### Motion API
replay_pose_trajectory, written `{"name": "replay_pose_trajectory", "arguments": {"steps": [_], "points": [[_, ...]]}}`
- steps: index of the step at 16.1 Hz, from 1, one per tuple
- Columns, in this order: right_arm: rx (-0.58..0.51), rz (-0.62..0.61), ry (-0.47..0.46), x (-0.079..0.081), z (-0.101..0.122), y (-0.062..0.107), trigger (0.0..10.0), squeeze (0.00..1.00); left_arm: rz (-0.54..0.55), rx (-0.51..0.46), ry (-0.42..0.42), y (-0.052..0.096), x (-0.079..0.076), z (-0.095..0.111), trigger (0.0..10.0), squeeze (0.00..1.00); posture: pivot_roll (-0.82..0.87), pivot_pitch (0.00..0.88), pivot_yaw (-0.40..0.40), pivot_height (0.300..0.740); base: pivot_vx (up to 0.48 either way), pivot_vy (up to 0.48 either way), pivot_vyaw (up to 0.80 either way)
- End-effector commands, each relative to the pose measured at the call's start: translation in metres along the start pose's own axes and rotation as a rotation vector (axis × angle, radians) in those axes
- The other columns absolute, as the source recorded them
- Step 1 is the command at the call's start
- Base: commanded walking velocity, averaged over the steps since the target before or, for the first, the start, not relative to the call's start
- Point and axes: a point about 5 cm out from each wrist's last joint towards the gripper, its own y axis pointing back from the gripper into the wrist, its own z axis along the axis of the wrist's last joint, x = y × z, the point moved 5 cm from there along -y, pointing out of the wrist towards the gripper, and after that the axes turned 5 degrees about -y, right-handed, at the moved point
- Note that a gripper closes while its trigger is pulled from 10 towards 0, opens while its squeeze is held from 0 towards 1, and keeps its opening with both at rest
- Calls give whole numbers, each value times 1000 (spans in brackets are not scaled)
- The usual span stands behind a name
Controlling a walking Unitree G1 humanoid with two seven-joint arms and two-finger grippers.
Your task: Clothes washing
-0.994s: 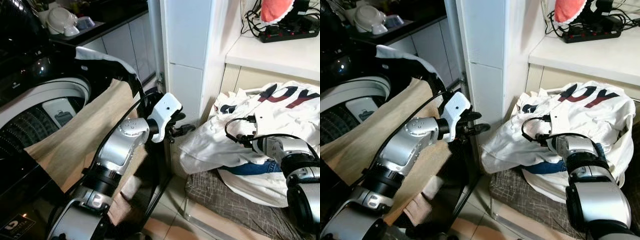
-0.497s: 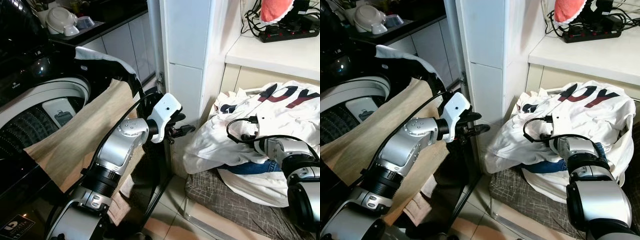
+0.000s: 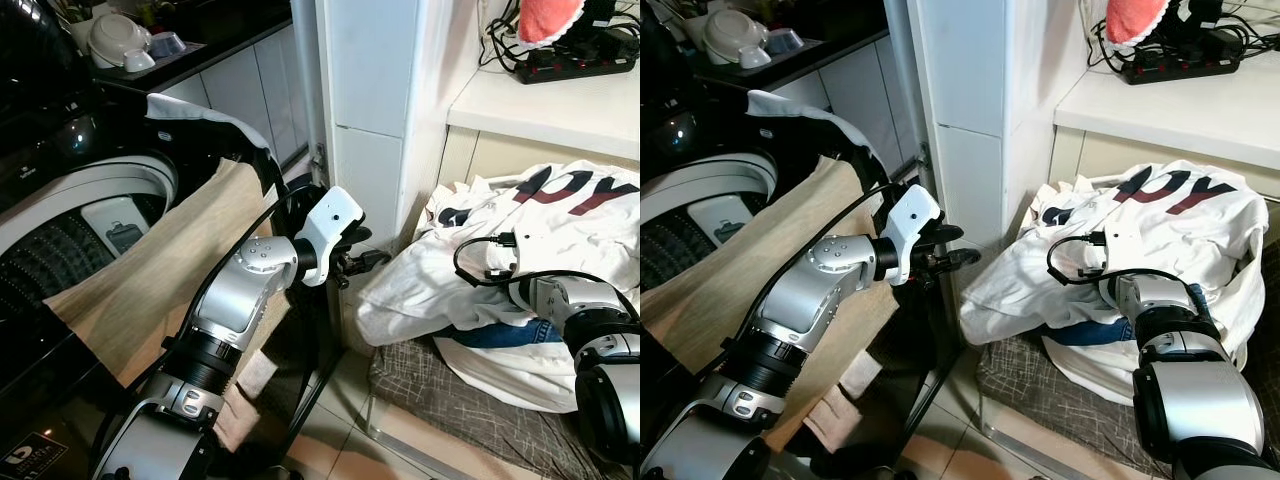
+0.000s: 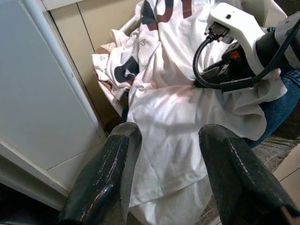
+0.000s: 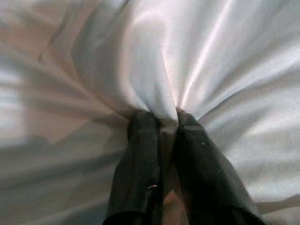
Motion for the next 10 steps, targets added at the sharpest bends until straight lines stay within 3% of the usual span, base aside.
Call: {"name": "replay_pose_trajectory", "arguments": {"steps": [1,7,10], "points": [[33,-26,-3,-6,-7,0,0,0,2,5,-13,4,1,0,10000,0,-40,30,132,740,0,0,0],[33,-26,-3,-6,-7,0,0,0,2,5,-13,4,1,0,10000,0,-40,30,132,740,0,0,0],[-107,-57,-2,-19,31,9,0,0,79,-21,-12,4,15,5,10000,0,-60,0,140,740,0,0,0]]}}
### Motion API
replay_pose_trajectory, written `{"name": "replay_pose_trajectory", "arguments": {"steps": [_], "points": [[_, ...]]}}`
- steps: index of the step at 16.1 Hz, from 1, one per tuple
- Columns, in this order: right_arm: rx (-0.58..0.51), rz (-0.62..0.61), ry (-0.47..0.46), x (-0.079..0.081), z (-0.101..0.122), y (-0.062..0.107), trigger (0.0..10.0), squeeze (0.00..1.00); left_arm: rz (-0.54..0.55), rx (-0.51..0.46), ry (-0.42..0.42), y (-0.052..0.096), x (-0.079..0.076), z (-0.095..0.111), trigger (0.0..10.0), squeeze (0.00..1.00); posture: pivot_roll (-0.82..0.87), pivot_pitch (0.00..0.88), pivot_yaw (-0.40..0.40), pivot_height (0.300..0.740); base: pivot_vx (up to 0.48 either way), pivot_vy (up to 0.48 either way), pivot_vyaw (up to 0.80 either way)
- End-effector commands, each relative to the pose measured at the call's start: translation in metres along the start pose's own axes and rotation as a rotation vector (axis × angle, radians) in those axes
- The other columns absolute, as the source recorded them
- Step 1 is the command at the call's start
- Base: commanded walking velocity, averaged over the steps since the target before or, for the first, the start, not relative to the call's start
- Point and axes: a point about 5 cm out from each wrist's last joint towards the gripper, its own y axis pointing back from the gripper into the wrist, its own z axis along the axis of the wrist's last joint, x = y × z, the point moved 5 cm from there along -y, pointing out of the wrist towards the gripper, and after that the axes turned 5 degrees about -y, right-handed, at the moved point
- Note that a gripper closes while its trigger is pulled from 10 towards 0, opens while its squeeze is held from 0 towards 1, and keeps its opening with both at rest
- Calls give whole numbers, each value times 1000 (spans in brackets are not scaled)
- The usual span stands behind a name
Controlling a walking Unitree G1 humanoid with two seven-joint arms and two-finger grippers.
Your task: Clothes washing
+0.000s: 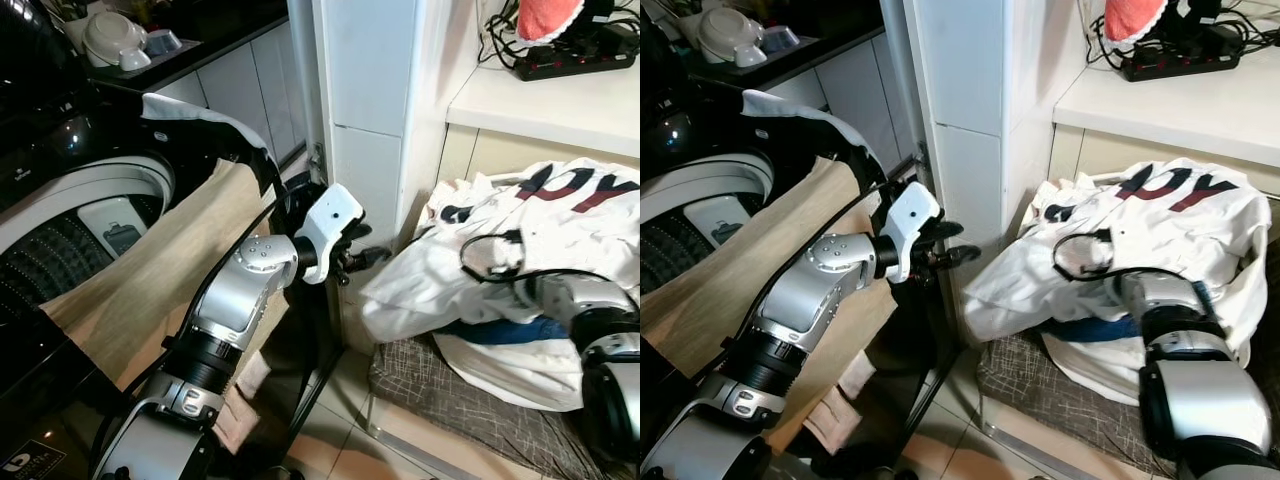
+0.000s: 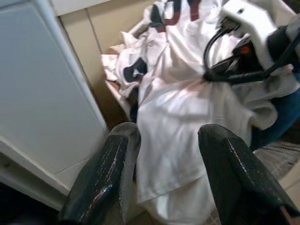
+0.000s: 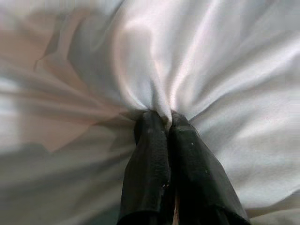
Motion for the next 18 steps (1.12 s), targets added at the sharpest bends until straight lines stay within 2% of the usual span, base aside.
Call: {"name": "replay_pose_trajectory", "arguments": {"steps": [1,2,3,4,5,6,8,9,10,11,13,14,15,18], "points": [[-76,-25,3,-5,24,5,0,0,60,-1,23,3,13,2,10000,0,-63,0,139,740,0,0,0],[-94,-24,1,-6,31,6,0,0,93,-9,47,3,17,2,10000,0,-63,0,136,740,0,0,0],[-125,-28,13,-7,41,10,0,0,165,-28,115,3,28,1,10000,0,-66,0,134,740,0,0,0],[-167,-29,27,-8,55,15,0,0,267,-66,111,7,41,3,10000,0,-67,0,134,740,0,0,0],[-210,-28,38,-9,69,22,0,0,308,-66,79,10,45,2,10000,0,-69,0,131,740,0,0,0],[-264,-2,41,-7,86,35,0,0,334,-78,58,14,46,1,10000,0,-74,0,132,740,0,0,0],[-312,40,28,-2,100,51,0,0,336,-69,32,16,43,0,10000,0,-78,0,128,740,0,0,0],[-339,107,4,8,108,63,0,0,331,-69,13,16,40,1,10000,0,-76,0,125,740,0,0,0],[-381,263,-19,30,121,89,0,0,308,-74,-27,14,32,4,10000,0,-76,0,122,740,0,0,0],[-416,358,-14,43,131,107,0,0,263,-92,-63,11,23,9,10000,0,-78,0,120,740,0,0,0],[-485,568,32,66,145,152,0,0,241,-124,-96,7,19,22,10000,0,-80,0,117,740,0,0,0],[-532,667,52,73,152,178,0,0,218,-137,-78,5,17,31,10000,961,-88,0,120,740,0,0,0],[-564,739,64,76,155,198,0,0,209,-161,-69,4,15,40,10000,1000,-92,0,121,740,0,0,0],[-582,813,52,76,155,217,0,0,204,-230,-42,4,12,58,10000,1000,-93,0,120,740,0,0,0]]}}
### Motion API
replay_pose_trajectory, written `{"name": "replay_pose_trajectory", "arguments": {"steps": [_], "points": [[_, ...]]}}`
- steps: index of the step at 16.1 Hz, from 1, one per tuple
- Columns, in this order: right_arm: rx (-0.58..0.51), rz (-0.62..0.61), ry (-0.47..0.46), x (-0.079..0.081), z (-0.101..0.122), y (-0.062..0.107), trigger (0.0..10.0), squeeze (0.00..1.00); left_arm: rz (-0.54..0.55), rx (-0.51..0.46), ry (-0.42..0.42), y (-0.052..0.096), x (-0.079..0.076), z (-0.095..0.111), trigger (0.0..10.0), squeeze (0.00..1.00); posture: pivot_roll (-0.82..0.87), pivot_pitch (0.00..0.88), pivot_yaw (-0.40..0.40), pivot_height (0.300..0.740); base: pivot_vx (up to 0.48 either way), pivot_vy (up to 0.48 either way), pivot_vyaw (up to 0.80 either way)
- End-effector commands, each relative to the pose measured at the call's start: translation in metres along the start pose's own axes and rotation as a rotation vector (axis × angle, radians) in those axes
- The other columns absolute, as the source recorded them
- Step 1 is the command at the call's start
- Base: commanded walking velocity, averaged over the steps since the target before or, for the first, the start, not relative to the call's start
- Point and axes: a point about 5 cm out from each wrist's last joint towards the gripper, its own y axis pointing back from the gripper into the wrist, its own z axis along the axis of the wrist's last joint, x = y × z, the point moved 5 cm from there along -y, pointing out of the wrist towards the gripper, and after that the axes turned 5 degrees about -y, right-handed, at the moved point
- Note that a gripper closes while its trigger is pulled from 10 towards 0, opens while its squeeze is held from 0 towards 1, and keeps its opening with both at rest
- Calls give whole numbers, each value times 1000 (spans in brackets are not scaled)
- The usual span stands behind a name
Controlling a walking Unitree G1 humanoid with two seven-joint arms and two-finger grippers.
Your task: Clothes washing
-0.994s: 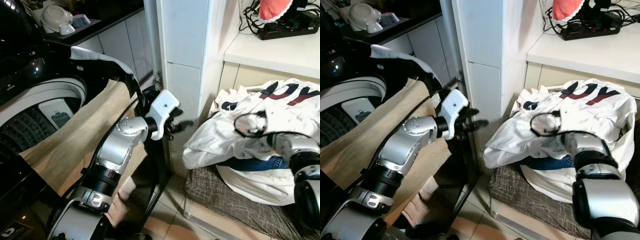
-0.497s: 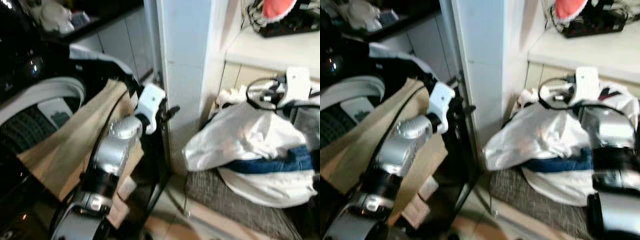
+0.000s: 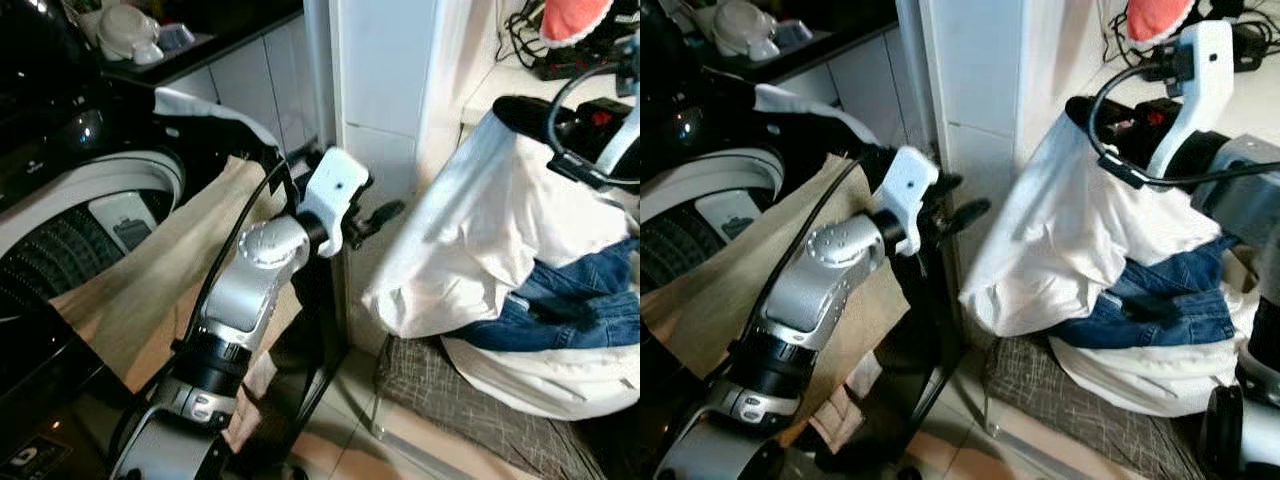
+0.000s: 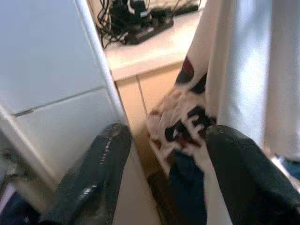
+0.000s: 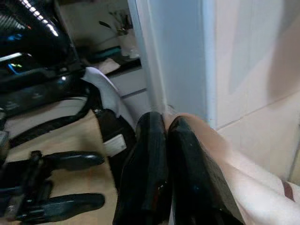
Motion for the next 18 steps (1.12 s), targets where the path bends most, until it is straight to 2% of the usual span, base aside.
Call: {"name": "replay_pose_trajectory", "arguments": {"steps": [1,4,7,8,9,10,11,12,13,18], "points": [[-16,53,-9,12,5,2,0,0,26,-38,46,-1,5,11,10000,1000,-93,0,120,740,0,0,0],[14,103,-37,28,-5,-5,0,0,-11,-101,130,-5,-5,24,10000,1000,-98,0,116,740,0,0,0],[38,205,-67,56,-15,-17,0,0,11,-114,164,-12,-10,26,10000,1000,-102,0,111,740,0,0,0],[46,235,-73,65,-17,-20,0,0,2,-125,178,-13,-13,28,10000,306,-104,0,108,740,0,0,0],[49,256,-78,70,-17,-22,0,0,-9,-127,164,-14,-16,29,10000,0,-104,0,108,740,0,0,0],[49,261,-78,72,-17,-22,0,0,-9,-124,148,-14,-17,28,10000,0,-104,0,108,740,0,0,0],[47,254,-78,72,-16,-22,0,0,3,-100,133,-13,-16,22,8627,0,-104,0,108,740,0,0,0],[45,251,-79,71,-15,-22,0,0,8,-98,139,-13,-15,22,4863,0,-104,0,108,740,0,0,0],[41,248,-80,71,-14,-21,0,0,13,-100,143,-13,-14,22,0,0,-105,0,110,740,0,0,0],[37,224,-86,67,-13,-19,0,0,3,-92,173,-12,-12,21,0,0,-105,0,113,740,0,0,0]]}}
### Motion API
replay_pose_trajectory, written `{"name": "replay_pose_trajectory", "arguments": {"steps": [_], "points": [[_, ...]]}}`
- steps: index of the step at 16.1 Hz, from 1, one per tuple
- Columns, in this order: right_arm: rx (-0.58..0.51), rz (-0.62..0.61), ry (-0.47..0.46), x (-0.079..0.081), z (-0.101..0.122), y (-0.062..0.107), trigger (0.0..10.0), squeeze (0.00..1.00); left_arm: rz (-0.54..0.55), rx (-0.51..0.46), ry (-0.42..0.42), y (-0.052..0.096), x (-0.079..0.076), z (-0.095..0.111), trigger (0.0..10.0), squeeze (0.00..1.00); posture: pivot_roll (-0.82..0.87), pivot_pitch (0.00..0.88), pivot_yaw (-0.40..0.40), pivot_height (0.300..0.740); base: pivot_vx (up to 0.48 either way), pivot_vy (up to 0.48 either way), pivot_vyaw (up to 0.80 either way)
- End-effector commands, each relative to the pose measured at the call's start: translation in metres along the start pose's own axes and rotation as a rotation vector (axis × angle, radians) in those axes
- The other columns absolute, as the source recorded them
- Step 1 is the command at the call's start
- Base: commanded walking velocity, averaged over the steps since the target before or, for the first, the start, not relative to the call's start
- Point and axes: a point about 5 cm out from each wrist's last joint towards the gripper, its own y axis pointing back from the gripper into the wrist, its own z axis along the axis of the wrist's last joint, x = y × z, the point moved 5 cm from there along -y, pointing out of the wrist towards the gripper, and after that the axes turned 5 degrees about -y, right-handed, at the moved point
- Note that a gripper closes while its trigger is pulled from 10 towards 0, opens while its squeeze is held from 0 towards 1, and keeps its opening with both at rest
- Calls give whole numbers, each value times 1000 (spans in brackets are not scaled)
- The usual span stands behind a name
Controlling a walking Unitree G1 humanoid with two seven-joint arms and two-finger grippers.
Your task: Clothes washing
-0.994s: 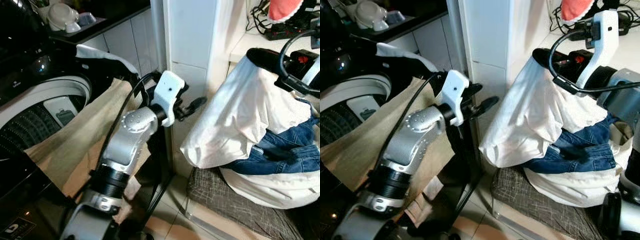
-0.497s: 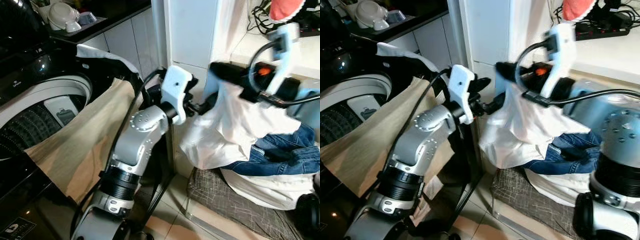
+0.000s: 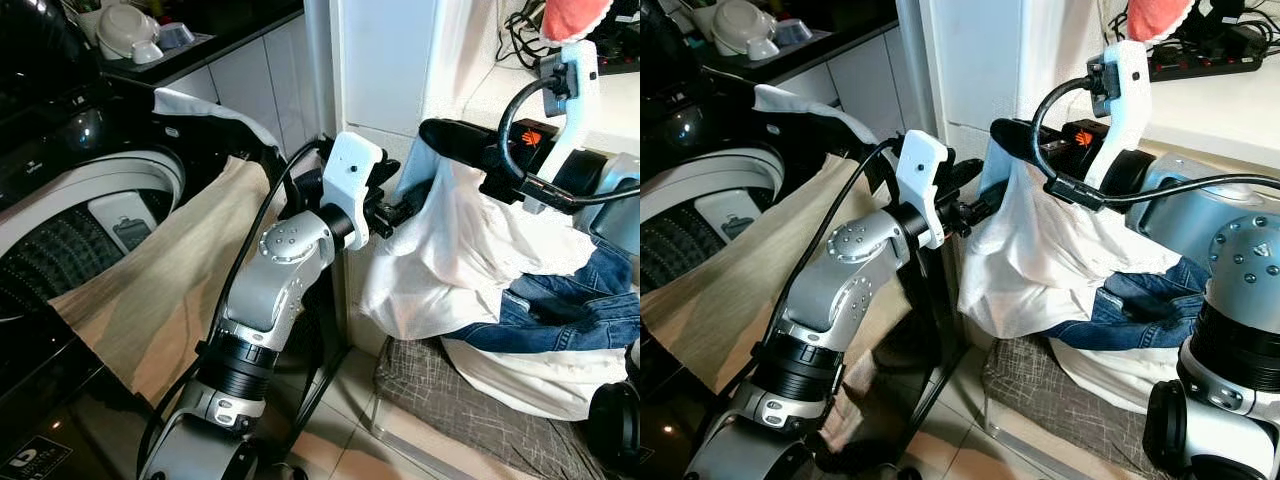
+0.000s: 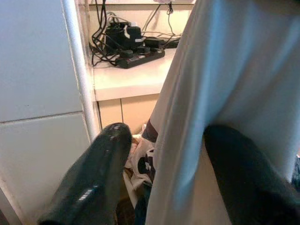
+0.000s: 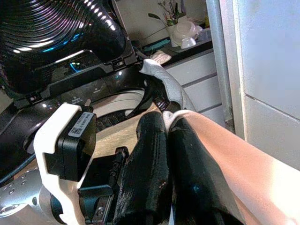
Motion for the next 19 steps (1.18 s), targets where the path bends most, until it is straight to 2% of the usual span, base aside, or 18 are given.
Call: {"name": "replay_pose_trajectory", "arguments": {"steps": [1,7,8,9,10,11,13,14,18,19], "points": [[-13,34,29,10,6,0,0,0,6,9,7,1,4,0,0,0,-105,0,113,740,0,0,0],[-17,30,23,10,7,0,0,0,6,3,17,2,5,1,0,0,-104,0,111,740,0,0,0],[-17,30,23,10,7,0,745,0,8,3,21,2,5,1,0,0,-104,0,111,740,0,0,0],[-17,29,25,9,7,-1,1804,0,10,5,20,2,7,0,0,0,-104,0,111,740,0,0,0],[-17,27,25,9,7,-1,4588,0,21,7,22,2,9,0,0,0,-104,0,111,740,0,0,0],[-12,18,25,8,5,-1,10000,0,46,8,19,3,14,0,0,0,-104,0,115,740,0,0,0],[-11,20,16,8,5,0,10000,0,55,3,29,3,17,1,0,0,-105,0,118,740,0,0,0],[-11,13,4,6,4,1,10000,1000,76,-4,40,4,22,3,0,0,-106,0,120,740,0,0,0],[-10,-17,19,1,5,6,10000,1000,171,-20,52,7,43,8,0,0,-106,0,120,740,0,0,0],[-5,-32,56,-2,5,12,10000,208,250,-32,43,10,61,13,0,0,-104,0,118,740,0,0,0]]}}
